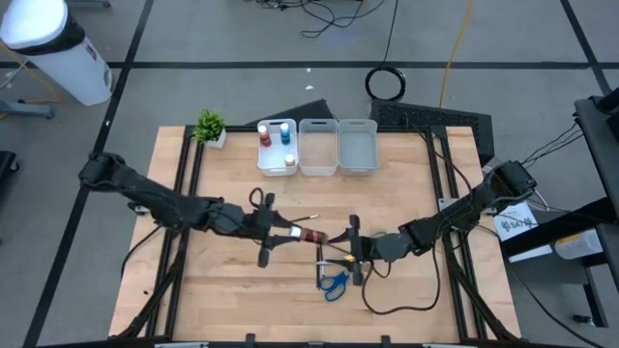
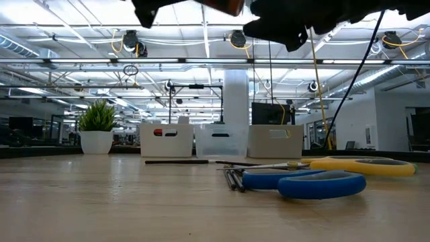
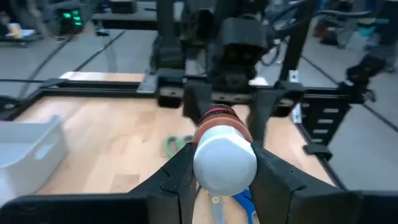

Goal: Pick & Place Paint Supplies
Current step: Put the brown paint bottle into the white bin

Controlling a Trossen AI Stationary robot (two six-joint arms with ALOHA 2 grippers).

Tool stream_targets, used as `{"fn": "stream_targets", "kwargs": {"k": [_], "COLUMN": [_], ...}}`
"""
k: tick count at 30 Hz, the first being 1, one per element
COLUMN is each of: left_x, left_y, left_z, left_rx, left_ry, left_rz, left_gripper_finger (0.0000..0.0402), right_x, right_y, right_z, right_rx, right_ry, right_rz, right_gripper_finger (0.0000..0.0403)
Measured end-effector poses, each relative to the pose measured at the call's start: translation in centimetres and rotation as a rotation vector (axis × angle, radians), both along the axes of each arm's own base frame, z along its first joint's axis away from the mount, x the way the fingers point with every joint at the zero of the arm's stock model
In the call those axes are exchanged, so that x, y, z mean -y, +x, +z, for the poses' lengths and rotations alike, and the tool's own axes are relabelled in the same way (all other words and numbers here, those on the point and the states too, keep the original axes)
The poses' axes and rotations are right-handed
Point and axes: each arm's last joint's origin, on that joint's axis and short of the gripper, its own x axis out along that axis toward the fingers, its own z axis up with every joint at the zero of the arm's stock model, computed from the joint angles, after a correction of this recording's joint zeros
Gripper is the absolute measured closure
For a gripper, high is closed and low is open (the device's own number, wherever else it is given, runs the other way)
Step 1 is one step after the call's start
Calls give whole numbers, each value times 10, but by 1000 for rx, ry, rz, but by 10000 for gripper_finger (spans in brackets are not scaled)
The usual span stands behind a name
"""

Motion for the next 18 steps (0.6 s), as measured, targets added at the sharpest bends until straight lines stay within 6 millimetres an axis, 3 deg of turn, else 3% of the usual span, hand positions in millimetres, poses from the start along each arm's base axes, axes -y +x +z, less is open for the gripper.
{"fn": "stream_targets", "kwargs": {"k": [4,7,18], "left_x": [-3,-18,-111], "left_y": [-17,-32,-53], "left_z": [8,15,56], "left_rx": [-42,-99,-395], "left_ry": [2,3,-26], "left_rz": [89,208,672], "left_gripper_finger": [279,279,279], "right_x": [0,1,15], "right_y": [0,0,7], "right_z": [0,0,3], "right_rx": [-3,4,26], "right_ry": [-7,-1,79], "right_rz": [0,-3,-68], "right_gripper_finger": [163,156,166]}}
